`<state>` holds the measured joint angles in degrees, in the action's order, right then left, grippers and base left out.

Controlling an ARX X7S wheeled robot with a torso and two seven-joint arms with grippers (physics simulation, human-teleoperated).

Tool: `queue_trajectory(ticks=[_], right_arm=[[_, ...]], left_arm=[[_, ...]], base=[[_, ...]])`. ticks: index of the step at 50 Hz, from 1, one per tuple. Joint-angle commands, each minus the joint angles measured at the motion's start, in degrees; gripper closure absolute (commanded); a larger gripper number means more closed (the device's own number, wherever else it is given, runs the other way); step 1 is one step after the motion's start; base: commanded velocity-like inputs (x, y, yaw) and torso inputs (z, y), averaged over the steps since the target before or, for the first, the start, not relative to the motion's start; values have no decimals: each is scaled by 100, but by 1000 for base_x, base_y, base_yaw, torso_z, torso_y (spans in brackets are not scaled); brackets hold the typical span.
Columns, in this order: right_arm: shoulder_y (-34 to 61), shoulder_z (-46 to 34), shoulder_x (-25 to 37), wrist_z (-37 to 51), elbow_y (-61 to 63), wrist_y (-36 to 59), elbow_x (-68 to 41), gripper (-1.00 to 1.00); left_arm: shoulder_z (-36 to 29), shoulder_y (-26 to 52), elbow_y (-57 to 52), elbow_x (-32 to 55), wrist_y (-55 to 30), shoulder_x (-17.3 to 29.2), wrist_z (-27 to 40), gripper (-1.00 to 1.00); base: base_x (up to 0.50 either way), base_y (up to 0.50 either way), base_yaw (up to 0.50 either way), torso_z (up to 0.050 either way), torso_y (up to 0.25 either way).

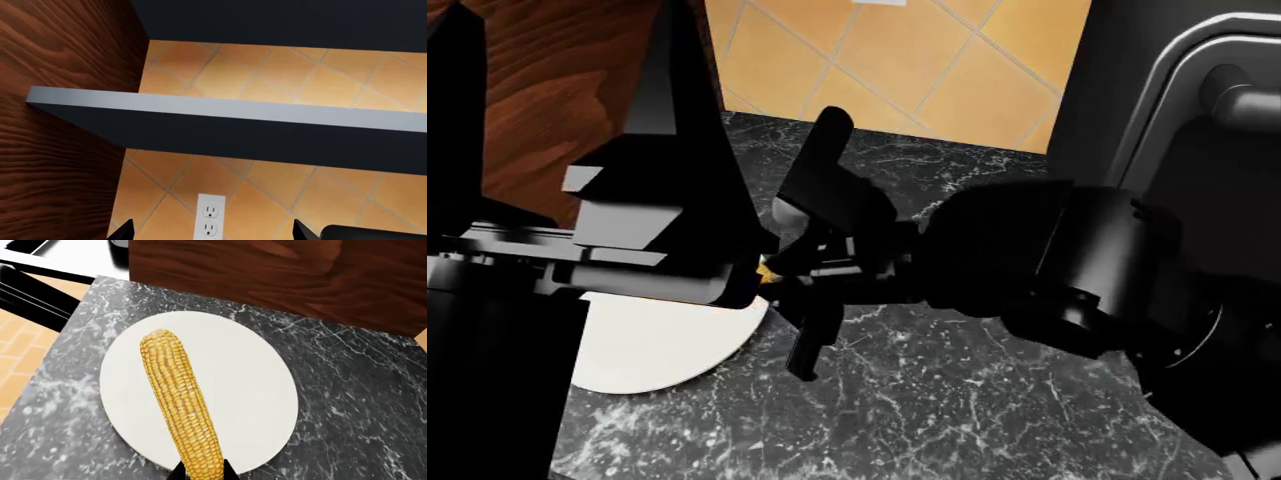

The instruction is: Pick the corn from the oven and place it on the plate on the counter.

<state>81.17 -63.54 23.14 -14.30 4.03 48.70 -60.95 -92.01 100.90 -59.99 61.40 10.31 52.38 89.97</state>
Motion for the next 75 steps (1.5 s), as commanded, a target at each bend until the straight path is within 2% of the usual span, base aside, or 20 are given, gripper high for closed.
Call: queue_trajectory(ticks=[1, 33, 40, 54, 75], right_arm=[[19, -314, -696, -651, -1227, -496, 664, 100], [348, -813, -2287, -1916, -4833, -1607, 1593, 100], [533, -1107, -2302, -1927, -4782, -1512, 1363, 100], [1303, -2304, -2313, -2161, -4752, -1235, 496, 100], [1540, -2488, -2313, -1917, -4324, -1570, -29, 100]], left_arm=[[-33, 7, 0, -9, -1, 7, 0, -100], [19, -192, 0, -122, 3, -23, 0, -100], [124, -261, 0, -95, -64, -102, 0, -100], [131, -288, 0, -139, -12, -110, 0, -100], [150, -379, 0, -186, -32, -146, 0, -100]], base=[[0, 0, 0, 0, 0], [0, 0, 0, 0, 0], [0, 0, 0, 0, 0], [0, 0, 0, 0, 0], [0, 0, 0, 0, 0]])
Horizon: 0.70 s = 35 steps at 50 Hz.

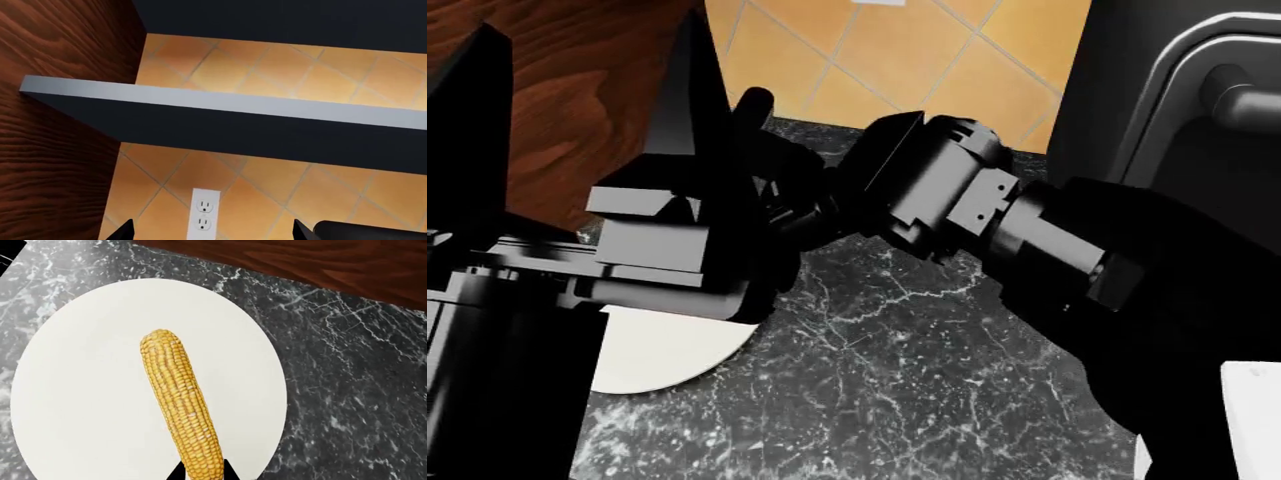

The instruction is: Pick the corn from the oven and place it on the plate on the counter.

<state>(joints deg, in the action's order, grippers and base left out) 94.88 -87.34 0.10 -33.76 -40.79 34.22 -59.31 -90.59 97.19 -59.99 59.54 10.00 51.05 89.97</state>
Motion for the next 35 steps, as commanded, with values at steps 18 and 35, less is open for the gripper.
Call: queue_trajectory(ticks=[18, 35], right_arm=[[203, -124, -9, 136, 299, -229, -386, 100], [98, -134, -9, 129, 358, -348, -353, 100]], left_arm=[[-16, -3, 0, -32, 23, -12, 0, -100], [-414, 172, 0, -224, 366, 215, 0, -100]], base=[[0, 0, 0, 0, 1], [0, 0, 0, 1, 0]])
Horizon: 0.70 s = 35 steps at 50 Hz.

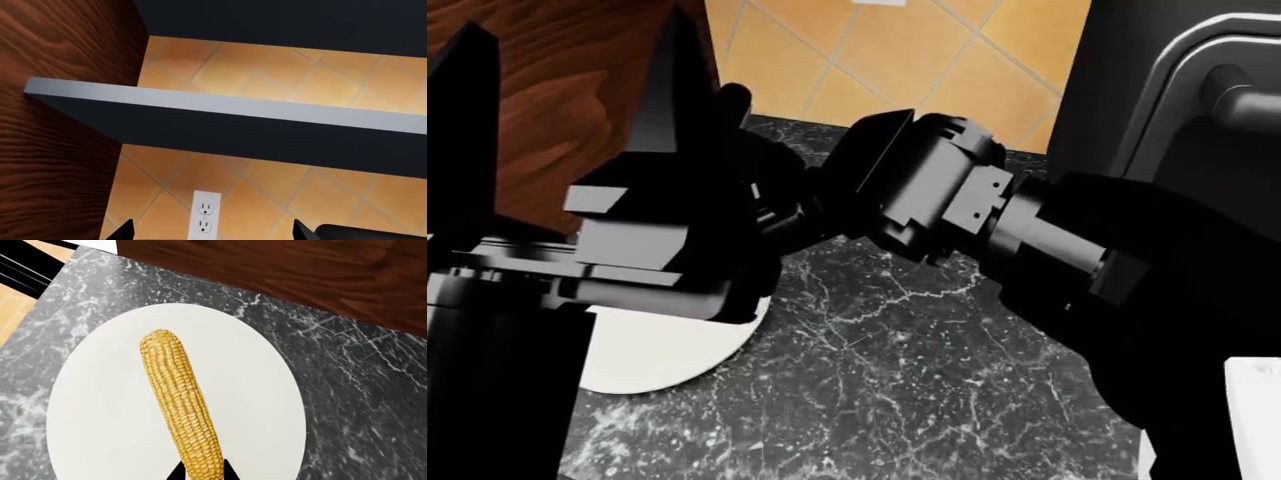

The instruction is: Pick the corn from the oven and place it on the plate on the counter.

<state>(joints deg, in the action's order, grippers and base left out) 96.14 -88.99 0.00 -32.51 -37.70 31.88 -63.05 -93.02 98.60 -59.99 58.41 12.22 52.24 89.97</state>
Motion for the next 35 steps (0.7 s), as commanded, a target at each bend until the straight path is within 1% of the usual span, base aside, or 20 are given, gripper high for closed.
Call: queue_trajectory(ticks=[1, 11, 16, 21, 24, 35], right_arm=[[-40, 30, 0, 10, 19, -144, 39, 100], [-32, 29, 0, 18, 25, -180, -20, 100], [-78, 31, 0, 4, -29, -168, 25, 100], [-79, 28, 0, 6, 17, -150, 20, 100], [-78, 30, 0, 5, 9, -160, 25, 100], [-109, 28, 0, 18, 63, -180, -9, 100]], left_arm=[[-169, -8, 0, -142, 140, 94, 0, -100], [-184, -33, 0, -174, 155, 106, -1, -100], [-315, 159, 0, -149, 253, 151, 0, -100], [-429, 340, 0, -112, 291, 313, -1, -100], [-450, 389, 0, -102, 282, 308, 0, -100], [-417, 263, 0, -163, 264, 272, 0, -100]], base=[[0, 0, 0, 0, 0], [0, 0, 0, 0, 0], [0, 0, 0, 0, 0], [0, 0, 0, 0, 0], [0, 0, 0, 0, 0], [0, 0, 0, 0, 1]])
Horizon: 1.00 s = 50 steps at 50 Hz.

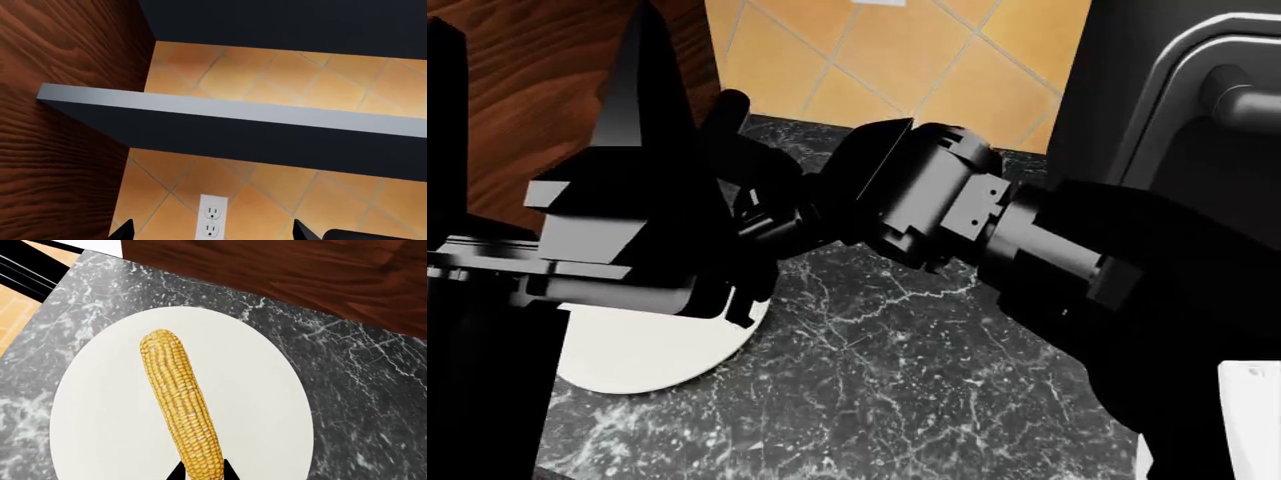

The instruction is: Pick the corn from the oven and place it on the plate on the counter.

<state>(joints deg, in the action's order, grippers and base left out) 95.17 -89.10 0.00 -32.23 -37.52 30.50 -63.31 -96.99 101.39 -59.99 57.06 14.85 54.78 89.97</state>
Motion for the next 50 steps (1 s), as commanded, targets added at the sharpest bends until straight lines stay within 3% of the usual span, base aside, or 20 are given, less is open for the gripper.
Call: queue_trajectory(ticks=[1, 12, 13, 50], right_arm=[[-11, 39, 0, -9, 55, -42, 13, 100], [15, 39, 0, 49, 72, -40, -30, 100], [15, 37, 0, 66, 67, -34, -23, -100], [257, 59, 0, 172, -290, -412, -212, -100]], left_arm=[[-11, -31, 0, -33, -6, 15, 0, -100], [-25, -108, 0, -106, 34, 29, 0, -100], [-22, -119, 0, -113, 32, 26, 0, -100], [219, -166, 0, 74, -235, -176, 1, -100]], base=[[0, 0, 0, 0, 0], [0, 0, 0, 0, 0], [0, 0, 0, 0, 0], [0, 0, 0, 0, 0]])
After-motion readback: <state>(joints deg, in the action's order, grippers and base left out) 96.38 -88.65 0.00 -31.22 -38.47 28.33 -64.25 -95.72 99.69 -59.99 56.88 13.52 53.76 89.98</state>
